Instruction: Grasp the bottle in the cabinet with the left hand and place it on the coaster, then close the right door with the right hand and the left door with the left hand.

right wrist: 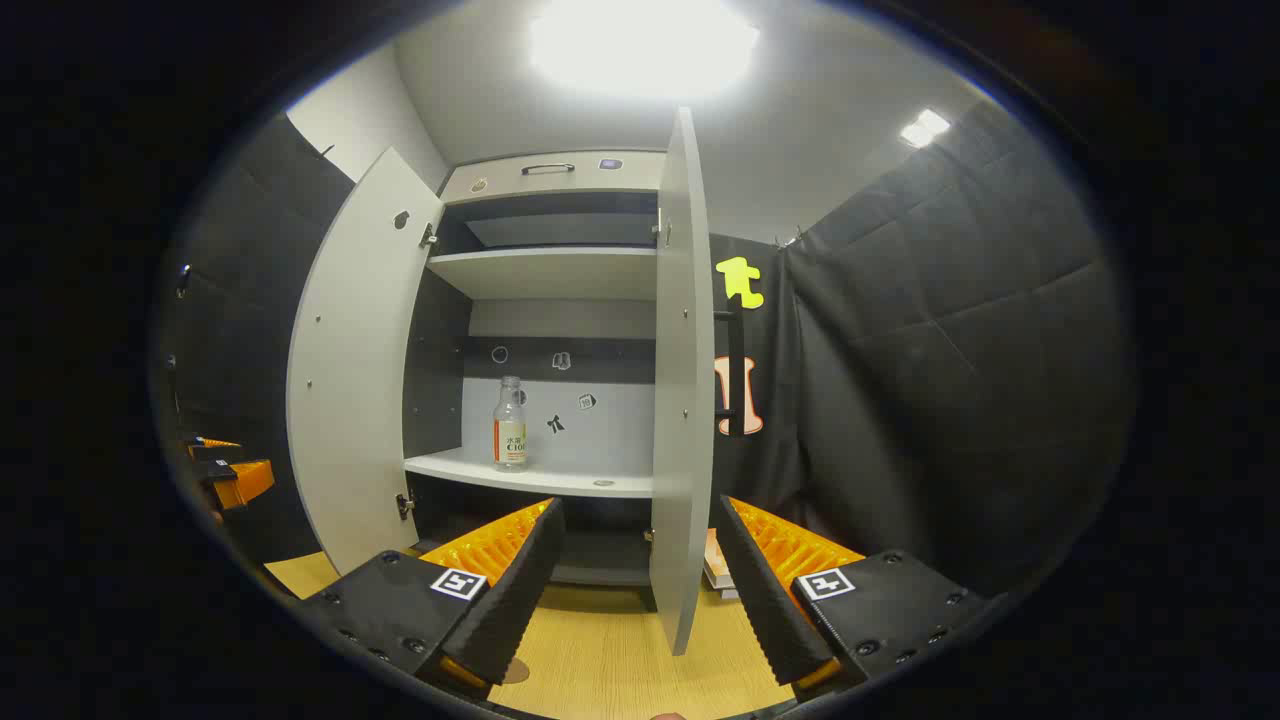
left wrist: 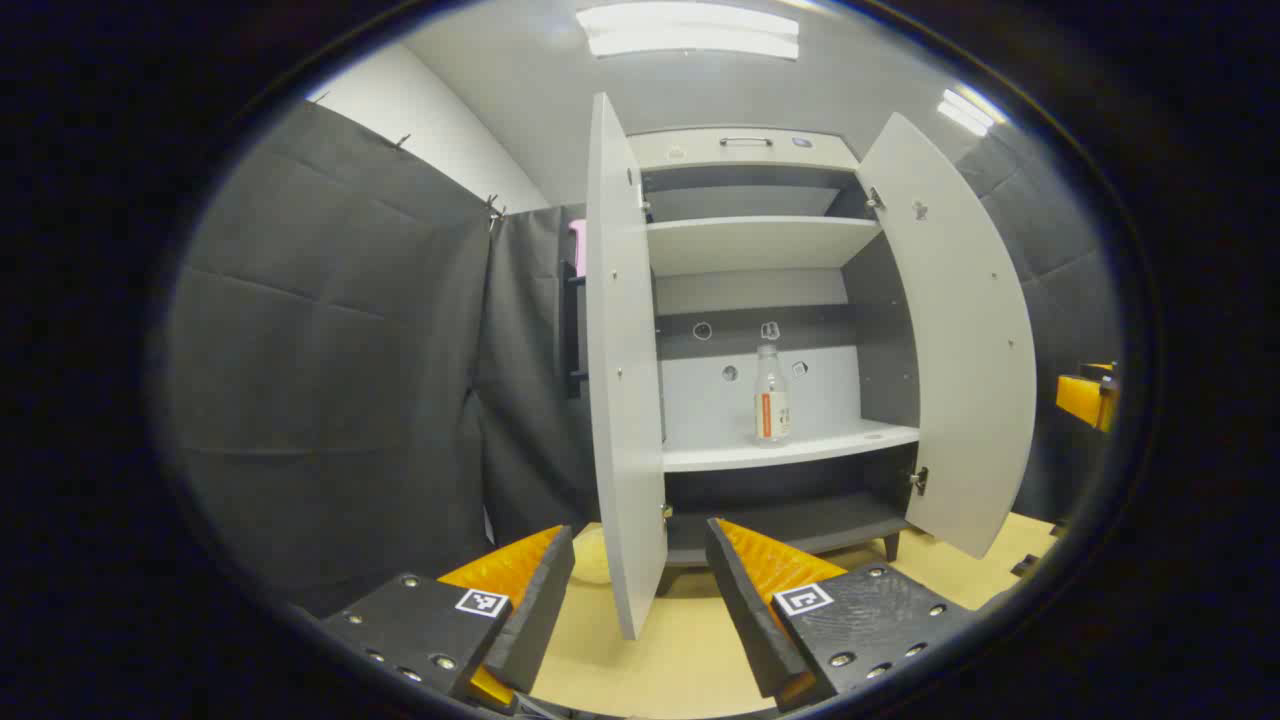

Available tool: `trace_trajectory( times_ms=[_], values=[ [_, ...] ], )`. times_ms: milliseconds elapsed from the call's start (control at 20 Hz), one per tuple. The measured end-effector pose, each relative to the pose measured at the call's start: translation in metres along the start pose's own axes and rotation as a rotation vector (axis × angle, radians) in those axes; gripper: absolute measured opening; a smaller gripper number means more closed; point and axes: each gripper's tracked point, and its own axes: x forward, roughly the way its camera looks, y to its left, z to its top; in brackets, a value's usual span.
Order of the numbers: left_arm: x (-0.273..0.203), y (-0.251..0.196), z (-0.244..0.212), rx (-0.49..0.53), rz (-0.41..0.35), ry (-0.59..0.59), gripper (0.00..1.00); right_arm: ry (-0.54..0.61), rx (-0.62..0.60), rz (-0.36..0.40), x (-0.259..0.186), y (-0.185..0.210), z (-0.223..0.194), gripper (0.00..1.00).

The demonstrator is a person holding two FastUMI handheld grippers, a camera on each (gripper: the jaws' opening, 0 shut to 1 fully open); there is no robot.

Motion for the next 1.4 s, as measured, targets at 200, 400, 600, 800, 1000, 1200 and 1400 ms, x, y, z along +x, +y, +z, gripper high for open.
trace_trajectory(
  times_ms=[200,400,600,800,1000,1200,1400],
  values=[
    [-0.003,-0.006,0.001,0.006,-0.001,-0.002,0.81,0.007,-0.001,-0.001,-0.001,-0.004,-0.003,0.97],
    [-0.007,-0.011,0.003,0.015,-0.002,-0.003,0.81,0.011,-0.001,0.000,-0.002,-0.008,-0.005,0.97],
    [-0.010,-0.016,0.005,0.016,0.003,-0.007,0.81,0.012,0.003,0.006,-0.002,-0.014,-0.006,0.95],
    [-0.014,-0.025,0.006,0.016,0.005,-0.005,0.81,0.015,0.001,0.018,-0.003,-0.021,-0.008,0.97],
    [-0.015,-0.043,0.008,0.005,0.000,0.000,0.81,0.018,0.000,0.030,-0.005,-0.033,-0.011,0.97],
    [-0.012,-0.067,0.017,-0.008,-0.033,0.002,0.80,0.026,-0.001,0.055,-0.010,-0.049,-0.018,0.97],
    [0.003,-0.081,0.037,-0.049,-0.048,-0.020,0.80,0.007,-0.044,0.069,-0.016,-0.062,-0.021,0.97]
  ],
)
